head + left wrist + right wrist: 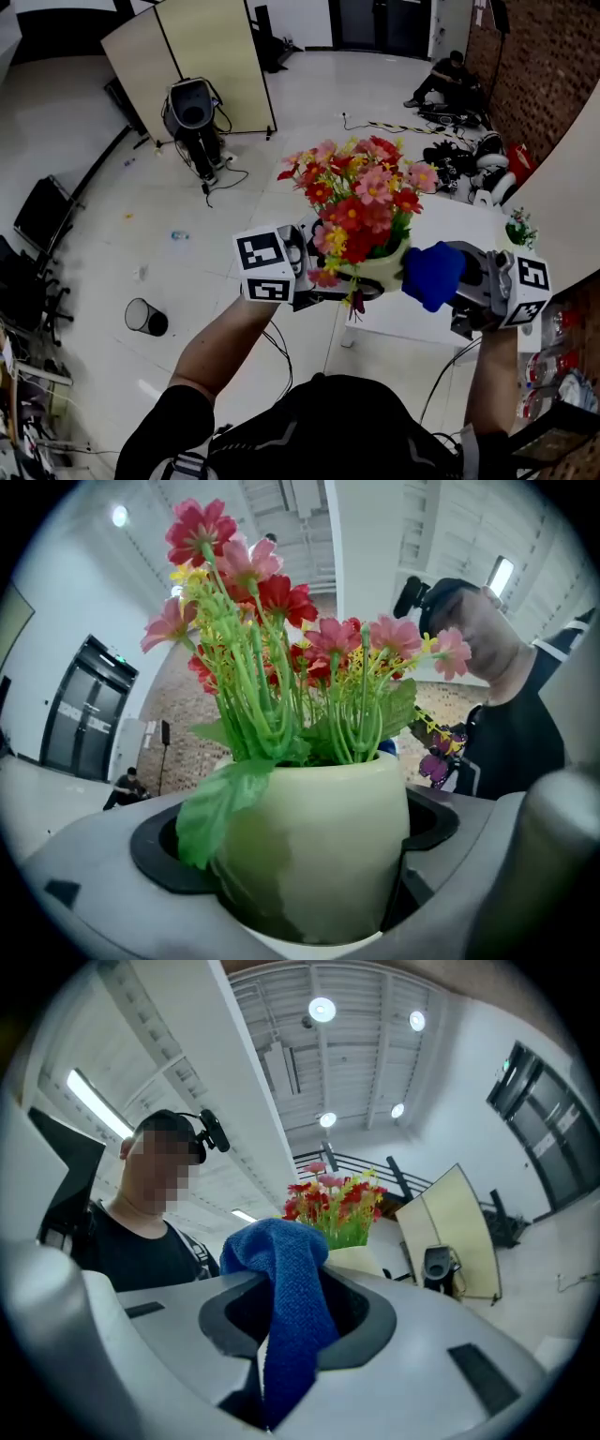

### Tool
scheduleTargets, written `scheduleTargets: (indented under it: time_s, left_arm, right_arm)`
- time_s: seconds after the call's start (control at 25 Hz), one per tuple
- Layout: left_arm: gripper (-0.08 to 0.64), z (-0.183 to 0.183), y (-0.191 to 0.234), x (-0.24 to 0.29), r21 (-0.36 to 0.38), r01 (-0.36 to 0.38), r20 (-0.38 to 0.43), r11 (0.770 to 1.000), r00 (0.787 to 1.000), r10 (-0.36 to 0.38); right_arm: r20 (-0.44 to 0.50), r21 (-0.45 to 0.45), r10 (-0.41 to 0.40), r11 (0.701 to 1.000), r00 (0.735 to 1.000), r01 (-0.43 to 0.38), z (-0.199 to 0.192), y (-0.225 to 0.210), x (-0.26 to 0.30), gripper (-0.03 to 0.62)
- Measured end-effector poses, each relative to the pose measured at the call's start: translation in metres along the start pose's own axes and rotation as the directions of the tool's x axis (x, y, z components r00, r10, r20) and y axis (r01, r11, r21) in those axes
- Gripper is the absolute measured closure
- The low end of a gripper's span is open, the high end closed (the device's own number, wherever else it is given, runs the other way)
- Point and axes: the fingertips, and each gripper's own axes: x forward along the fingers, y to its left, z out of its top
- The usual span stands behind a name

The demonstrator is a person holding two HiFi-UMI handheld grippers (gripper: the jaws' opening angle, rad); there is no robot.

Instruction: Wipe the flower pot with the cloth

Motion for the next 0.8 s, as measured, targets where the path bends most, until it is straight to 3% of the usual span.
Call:
scheduleTargets:
  time_s: [0.16, 0.32, 0.48, 0.6, 0.72, 0.8]
  left_arm:
    - [-0.015, 0.015, 0.023, 0.009, -0.062, -0.112, 0.044, 0.992, 0.992, 0.115]
    - [-0.015, 0.045, 0.046, 0.018, -0.083, -0.182, 0.102, 0.98, 0.977, 0.19]
    - [-0.015, 0.062, 0.027, 0.026, -0.058, -0.14, 0.142, 0.988, 0.979, 0.147]
    - [-0.015, 0.061, 0.01, 0.037, -0.07, -0.092, 0.158, 0.993, 0.982, 0.102]
    - [-0.015, 0.059, -0.005, 0.05, -0.048, -0.052, 0.147, 0.997, 0.987, 0.059]
    - [-0.015, 0.06, -0.011, 0.055, -0.038, -0.029, 0.137, 0.999, 0.99, 0.034]
  right_arm:
    - [0.106, -0.085, -0.172, 0.98, 0.979, 0.181, 0.009, 0.0, -0.027, 0.495]
    - [0.101, -0.143, -0.282, 0.945, 0.954, 0.295, -0.002, -0.004, -0.024, 0.495]
    - [0.107, -0.134, -0.351, 0.922, 0.93, 0.363, -0.003, -0.009, -0.005, 0.495]
    - [0.125, -0.146, -0.336, 0.924, 0.933, 0.353, 0.003, -0.008, -0.007, 0.495]
    - [0.087, -0.166, -0.372, 0.909, 0.924, 0.382, -0.004, -0.021, -0.021, 0.495]
    - [0.066, -0.133, -0.41, 0.9, 0.91, 0.415, -0.006, -0.035, -0.028, 0.495]
